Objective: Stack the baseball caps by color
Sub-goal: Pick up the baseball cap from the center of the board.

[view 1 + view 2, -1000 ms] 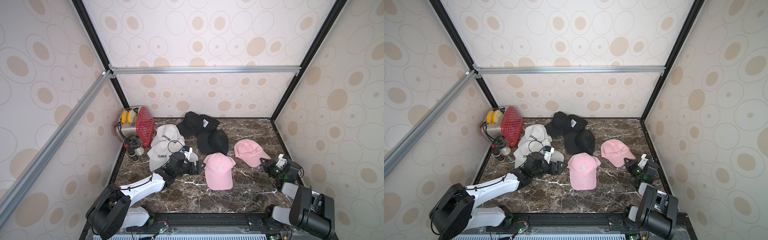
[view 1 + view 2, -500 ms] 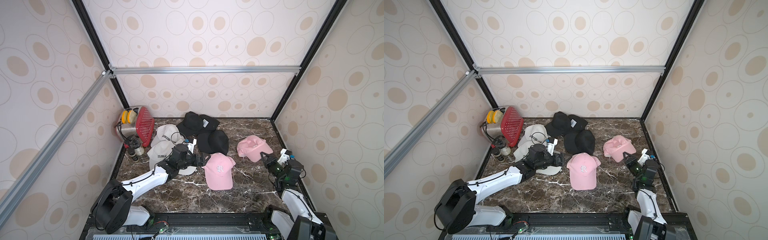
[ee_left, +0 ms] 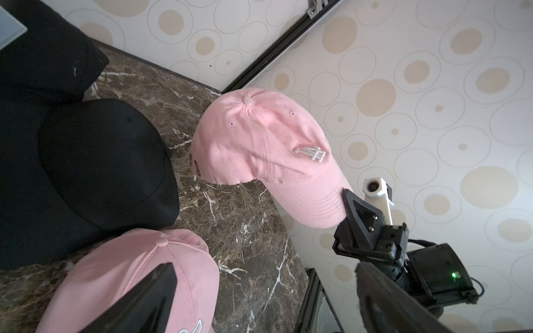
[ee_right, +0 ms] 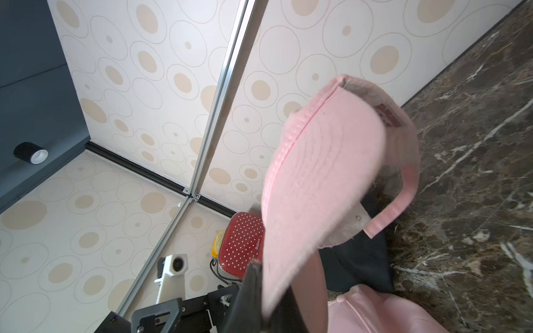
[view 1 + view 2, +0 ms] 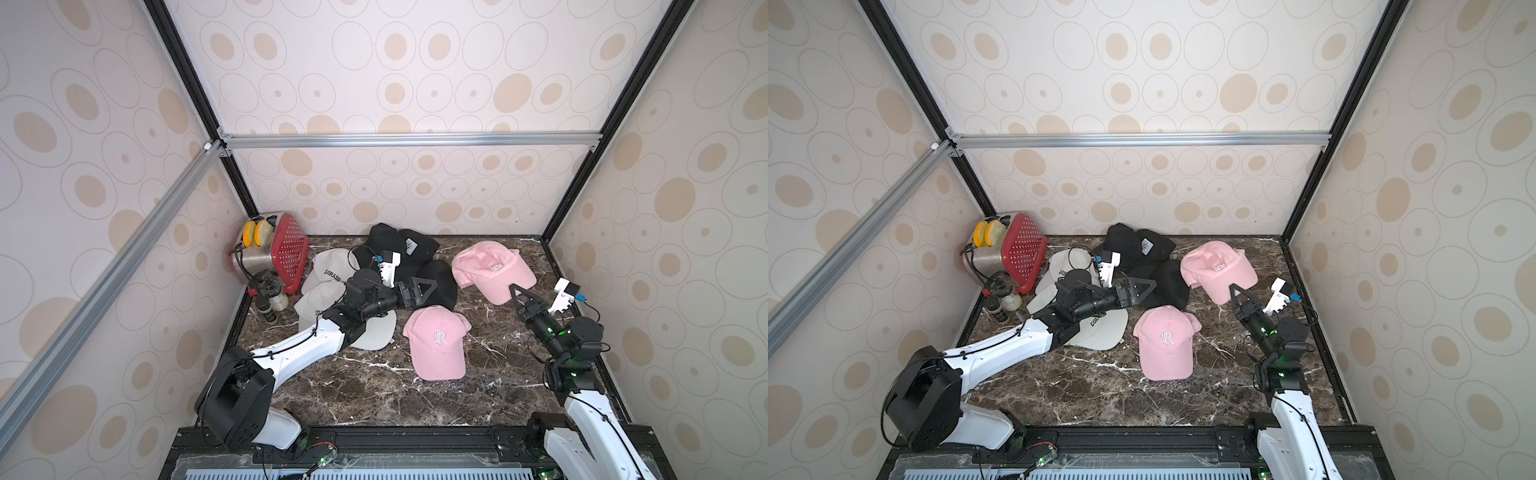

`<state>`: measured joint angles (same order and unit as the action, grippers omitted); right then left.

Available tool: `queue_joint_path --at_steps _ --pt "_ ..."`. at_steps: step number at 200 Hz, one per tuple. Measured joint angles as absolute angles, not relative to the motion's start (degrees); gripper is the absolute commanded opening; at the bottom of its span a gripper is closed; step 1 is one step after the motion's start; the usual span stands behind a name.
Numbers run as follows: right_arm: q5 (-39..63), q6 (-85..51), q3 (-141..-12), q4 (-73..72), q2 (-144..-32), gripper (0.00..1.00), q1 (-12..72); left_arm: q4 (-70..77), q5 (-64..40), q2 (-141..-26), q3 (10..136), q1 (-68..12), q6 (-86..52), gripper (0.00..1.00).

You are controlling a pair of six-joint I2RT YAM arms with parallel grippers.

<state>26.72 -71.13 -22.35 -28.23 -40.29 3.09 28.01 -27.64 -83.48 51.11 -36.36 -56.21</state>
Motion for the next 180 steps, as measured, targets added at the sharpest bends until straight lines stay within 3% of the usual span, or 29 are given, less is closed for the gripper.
queue_joint_path --at_steps 58,169,180 --pt "26.46 -70.24 -26.35 -30.63 -40.51 0.0 9.21 41.17 -30.65 -94.06 54.57 -32.08 -69.76 0.99" --pt "27.11 -67.68 -26.26 -31.42 -43.0 0.0 16.19 61.78 -36.42 -108.2 61.45 -33.47 -84.01 0.99" --pt "27.11 -67.44 -25.96 -31.22 -42.92 0.0 16.23 62.54 -37.01 -108.2 61.65 -33.69 -83.99 0.94"
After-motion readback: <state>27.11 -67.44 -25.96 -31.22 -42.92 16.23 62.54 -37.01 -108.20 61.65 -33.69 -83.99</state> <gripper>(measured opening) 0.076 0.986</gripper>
